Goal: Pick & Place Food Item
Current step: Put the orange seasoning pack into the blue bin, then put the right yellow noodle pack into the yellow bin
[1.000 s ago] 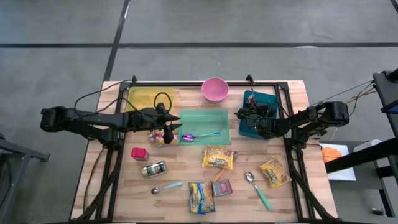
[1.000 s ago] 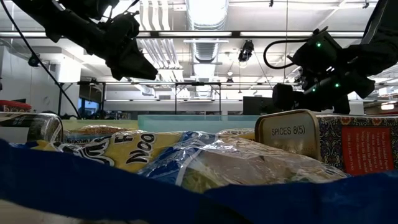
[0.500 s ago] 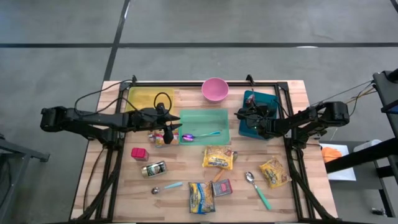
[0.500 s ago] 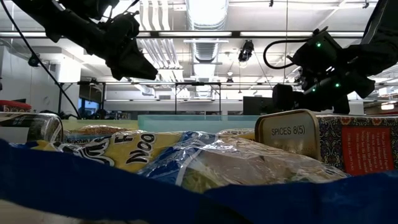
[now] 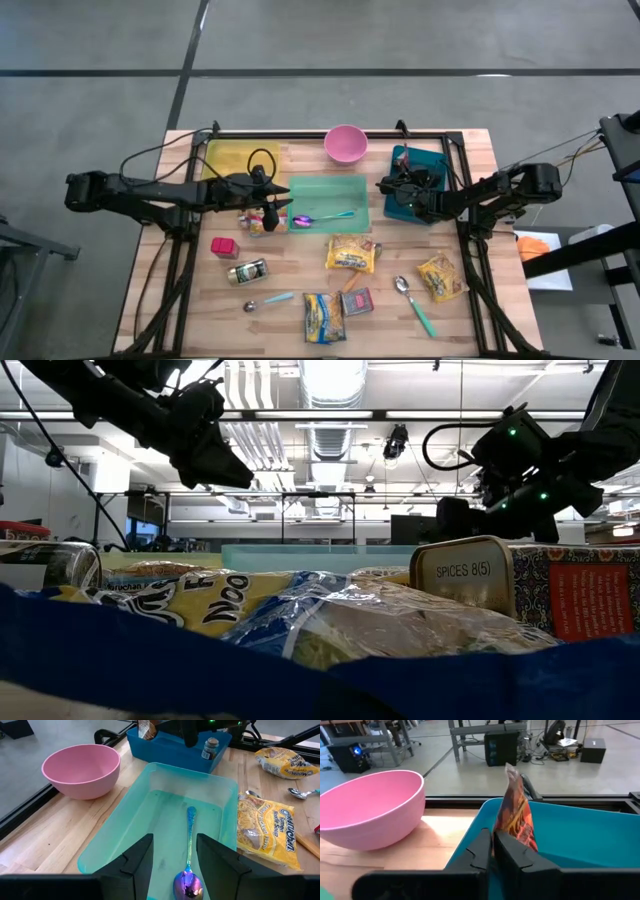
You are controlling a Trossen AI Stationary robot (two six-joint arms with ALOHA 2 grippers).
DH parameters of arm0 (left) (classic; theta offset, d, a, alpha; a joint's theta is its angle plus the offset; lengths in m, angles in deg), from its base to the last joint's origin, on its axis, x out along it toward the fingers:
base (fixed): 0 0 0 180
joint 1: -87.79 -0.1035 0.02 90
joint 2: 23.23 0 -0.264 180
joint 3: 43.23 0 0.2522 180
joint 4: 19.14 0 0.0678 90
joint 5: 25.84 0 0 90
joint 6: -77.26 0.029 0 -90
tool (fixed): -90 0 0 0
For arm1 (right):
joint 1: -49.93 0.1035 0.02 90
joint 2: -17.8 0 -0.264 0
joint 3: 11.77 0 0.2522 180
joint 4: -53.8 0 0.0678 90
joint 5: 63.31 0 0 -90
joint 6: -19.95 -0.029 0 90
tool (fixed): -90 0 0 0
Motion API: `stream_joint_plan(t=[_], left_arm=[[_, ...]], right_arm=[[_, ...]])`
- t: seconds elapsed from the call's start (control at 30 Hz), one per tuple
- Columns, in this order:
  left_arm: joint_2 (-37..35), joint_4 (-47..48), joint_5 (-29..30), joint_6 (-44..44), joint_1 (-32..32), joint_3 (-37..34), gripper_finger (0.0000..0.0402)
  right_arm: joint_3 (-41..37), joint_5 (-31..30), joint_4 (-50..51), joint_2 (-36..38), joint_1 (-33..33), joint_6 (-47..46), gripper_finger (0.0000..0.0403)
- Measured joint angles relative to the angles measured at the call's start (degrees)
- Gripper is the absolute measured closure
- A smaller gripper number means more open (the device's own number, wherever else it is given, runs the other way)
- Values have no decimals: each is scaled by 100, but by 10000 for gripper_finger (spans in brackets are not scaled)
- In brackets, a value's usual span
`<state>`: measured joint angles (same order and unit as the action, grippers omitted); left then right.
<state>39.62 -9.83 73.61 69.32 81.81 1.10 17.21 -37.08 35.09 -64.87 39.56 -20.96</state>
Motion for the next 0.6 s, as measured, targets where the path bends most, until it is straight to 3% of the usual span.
stream_joint_plan(t=[0.37,0.6], left_arm=[[2,2,0,0,0,0,242],[0,4,0,0,0,0,242]], right_arm=[[232,-2,9,0,0,180,236],[461,77,13,29,10,554,189]])
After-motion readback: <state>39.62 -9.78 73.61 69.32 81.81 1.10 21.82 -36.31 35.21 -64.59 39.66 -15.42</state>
